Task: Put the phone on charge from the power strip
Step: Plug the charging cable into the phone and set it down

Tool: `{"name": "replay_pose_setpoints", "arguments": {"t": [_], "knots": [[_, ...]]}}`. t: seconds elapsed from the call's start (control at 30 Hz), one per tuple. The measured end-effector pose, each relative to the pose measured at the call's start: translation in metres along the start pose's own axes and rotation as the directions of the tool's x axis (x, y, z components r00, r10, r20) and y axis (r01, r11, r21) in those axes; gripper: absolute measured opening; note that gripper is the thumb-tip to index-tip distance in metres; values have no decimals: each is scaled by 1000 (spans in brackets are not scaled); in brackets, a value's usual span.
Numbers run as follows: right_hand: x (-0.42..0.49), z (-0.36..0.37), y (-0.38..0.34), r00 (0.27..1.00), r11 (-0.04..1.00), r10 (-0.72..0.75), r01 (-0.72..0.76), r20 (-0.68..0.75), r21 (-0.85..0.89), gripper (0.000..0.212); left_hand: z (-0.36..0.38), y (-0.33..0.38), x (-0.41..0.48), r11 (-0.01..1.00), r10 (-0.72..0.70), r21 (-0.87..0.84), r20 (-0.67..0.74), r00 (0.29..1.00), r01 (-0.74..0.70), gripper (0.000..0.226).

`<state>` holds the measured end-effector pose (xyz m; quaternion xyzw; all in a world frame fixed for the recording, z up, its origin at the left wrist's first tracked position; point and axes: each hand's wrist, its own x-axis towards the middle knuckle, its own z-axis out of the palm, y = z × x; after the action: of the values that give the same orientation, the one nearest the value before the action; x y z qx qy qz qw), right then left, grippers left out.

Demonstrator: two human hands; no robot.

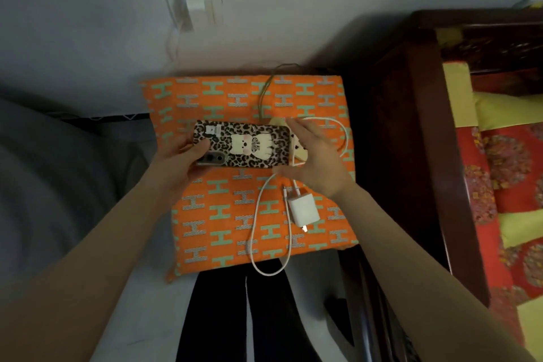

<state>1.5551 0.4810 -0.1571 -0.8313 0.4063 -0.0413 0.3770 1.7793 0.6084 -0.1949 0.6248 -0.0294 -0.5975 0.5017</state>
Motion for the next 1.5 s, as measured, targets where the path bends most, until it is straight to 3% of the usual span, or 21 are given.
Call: {"name": "replay_pose_setpoints", "arguments": {"t": [0.13,0.23,0.4,0.63,0.73,0.8,0.83,0.87,0.93,1.0,1.2,1.5], "knots": [[-28,29,25,981,988,145,-150,-131,-28,31,-33,-25,0,995,-59,-81,-91,994,51,22],[-46,47,31,980,969,160,-178,-116,-170,5,-49,-38,-4,994,-77,-86,-113,991,67,24],[-58,72,32,967,869,242,-253,-81,-425,12,-49,-48,-13,991,-125,-67,-126,984,117,30],[-53,86,35,939,837,319,-343,-129,-426,16,-35,-46,-12,987,-149,-77,-99,984,142,38],[-49,84,27,933,902,320,-354,-165,-249,7,-35,-48,-10,983,-170,-87,-94,981,162,36],[-44,76,17,922,934,348,-326,-168,143,4,-36,-49,-10,978,-190,-103,-69,979,183,32],[-41,68,10,916,858,388,-317,-105,405,6,-37,-50,-10,972,-207,-120,-49,977,200,30],[-40,59,3,919,714,393,-296,-13,634,7,-39,-52,-11,965,-224,-144,-28,974,217,31],[-39,43,-6,945,439,307,-244,110,865,5,-42,-55,-12,947,-246,-207,17,969,244,38],[-40,29,-9,955,368,265,-229,134,901,3,-43,-57,-14,929,-244,-273,57,968,251,37],[-37,13,-16,959,467,270,-202,79,861,16,-43,-62,-18,912,-218,-330,114,969,244,39],[-33,15,-23,977,584,213,-102,-31,805,16,-34,-65,-18,915,-196,-332,136,971,231,34]]}}
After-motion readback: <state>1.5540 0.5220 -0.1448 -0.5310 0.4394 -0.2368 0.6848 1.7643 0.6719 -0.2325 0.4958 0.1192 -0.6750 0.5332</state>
